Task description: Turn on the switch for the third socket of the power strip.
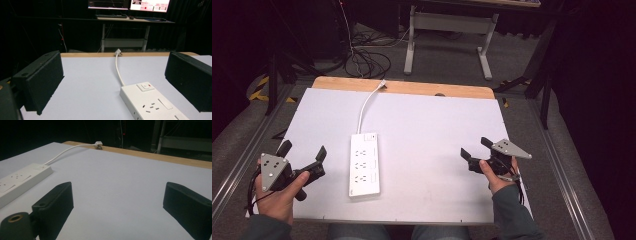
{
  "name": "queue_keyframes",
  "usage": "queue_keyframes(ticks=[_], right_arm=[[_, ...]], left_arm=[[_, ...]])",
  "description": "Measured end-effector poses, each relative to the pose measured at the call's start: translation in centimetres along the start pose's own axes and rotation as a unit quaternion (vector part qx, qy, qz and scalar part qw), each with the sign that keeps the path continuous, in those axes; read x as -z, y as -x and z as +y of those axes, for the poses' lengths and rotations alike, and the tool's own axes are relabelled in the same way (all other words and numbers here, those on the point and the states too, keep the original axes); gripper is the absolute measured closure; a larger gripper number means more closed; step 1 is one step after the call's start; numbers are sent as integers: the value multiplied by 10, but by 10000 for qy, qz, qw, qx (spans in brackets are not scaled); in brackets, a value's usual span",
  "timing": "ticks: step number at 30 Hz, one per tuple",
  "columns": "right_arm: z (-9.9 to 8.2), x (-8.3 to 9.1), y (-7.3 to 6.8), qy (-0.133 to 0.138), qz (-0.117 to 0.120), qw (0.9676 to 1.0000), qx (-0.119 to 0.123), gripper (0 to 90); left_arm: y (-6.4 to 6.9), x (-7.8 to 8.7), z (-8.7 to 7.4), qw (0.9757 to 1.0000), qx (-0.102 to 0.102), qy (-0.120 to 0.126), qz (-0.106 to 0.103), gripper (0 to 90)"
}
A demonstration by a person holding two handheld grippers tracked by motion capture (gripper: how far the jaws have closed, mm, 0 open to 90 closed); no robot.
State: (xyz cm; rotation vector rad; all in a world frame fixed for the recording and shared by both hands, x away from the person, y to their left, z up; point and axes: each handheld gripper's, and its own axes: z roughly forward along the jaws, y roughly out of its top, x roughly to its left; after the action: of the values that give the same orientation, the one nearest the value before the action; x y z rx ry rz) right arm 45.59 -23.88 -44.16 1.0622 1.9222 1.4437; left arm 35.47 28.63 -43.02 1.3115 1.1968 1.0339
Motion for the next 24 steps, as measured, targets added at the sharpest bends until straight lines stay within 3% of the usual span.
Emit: queue_keyframes(ticks=[7,17,24], right_arm=[[-1,2,-1,-46,-33,10000,40,100],[-4,5,3,-112,-102,9999,20,100],[-4,3,3,-154,-108,9998,59,103]], left_arm=[[-3,-3,0,9999,98,12,53,28],[-2,-6,2,9999,18,92,103,53],[-5,-2,3,9993,-9,293,233,96]])
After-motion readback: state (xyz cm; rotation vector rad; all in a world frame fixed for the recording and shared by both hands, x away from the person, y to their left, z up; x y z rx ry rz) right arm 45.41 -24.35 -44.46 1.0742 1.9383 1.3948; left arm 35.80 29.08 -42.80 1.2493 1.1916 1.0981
